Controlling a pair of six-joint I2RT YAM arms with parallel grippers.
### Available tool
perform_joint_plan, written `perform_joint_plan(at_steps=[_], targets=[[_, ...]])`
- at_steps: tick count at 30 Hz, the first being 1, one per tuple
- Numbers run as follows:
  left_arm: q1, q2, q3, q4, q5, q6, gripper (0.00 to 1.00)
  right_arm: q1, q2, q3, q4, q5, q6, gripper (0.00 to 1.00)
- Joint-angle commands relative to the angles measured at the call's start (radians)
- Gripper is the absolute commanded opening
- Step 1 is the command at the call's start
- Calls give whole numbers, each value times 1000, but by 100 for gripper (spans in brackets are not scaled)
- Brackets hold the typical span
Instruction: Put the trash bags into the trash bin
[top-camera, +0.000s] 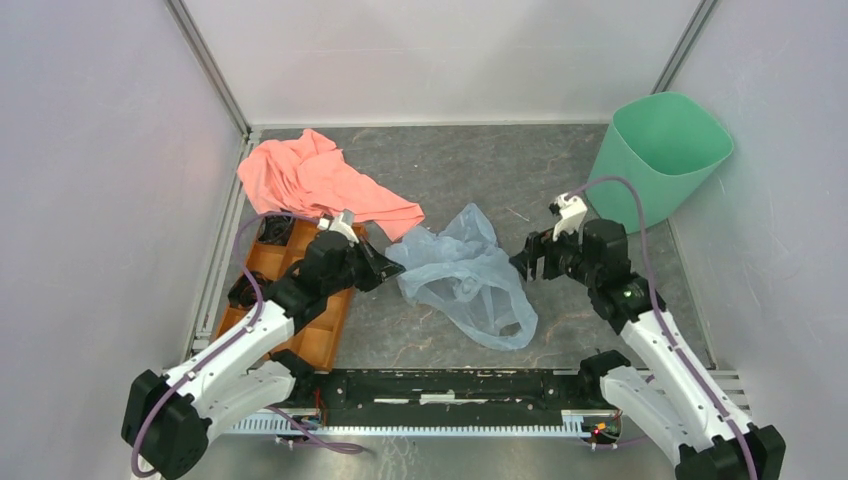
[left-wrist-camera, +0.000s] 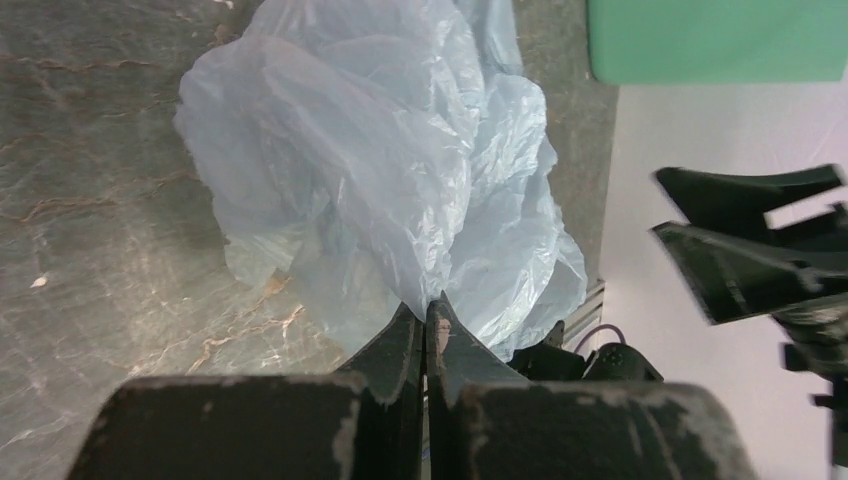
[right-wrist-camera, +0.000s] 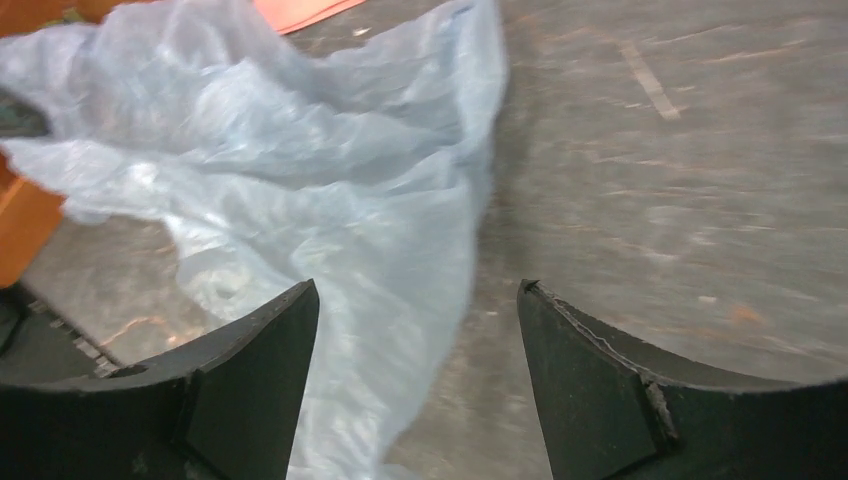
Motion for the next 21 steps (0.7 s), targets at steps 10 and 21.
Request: perform_joint_plan(at_steps=[10, 21], targets=[[6, 15, -148, 259, 196, -76, 2, 56, 335, -183, 524, -195, 184, 70], [6, -7, -92, 202, 85, -85, 2, 105, 347, 32, 218, 222, 3, 77]])
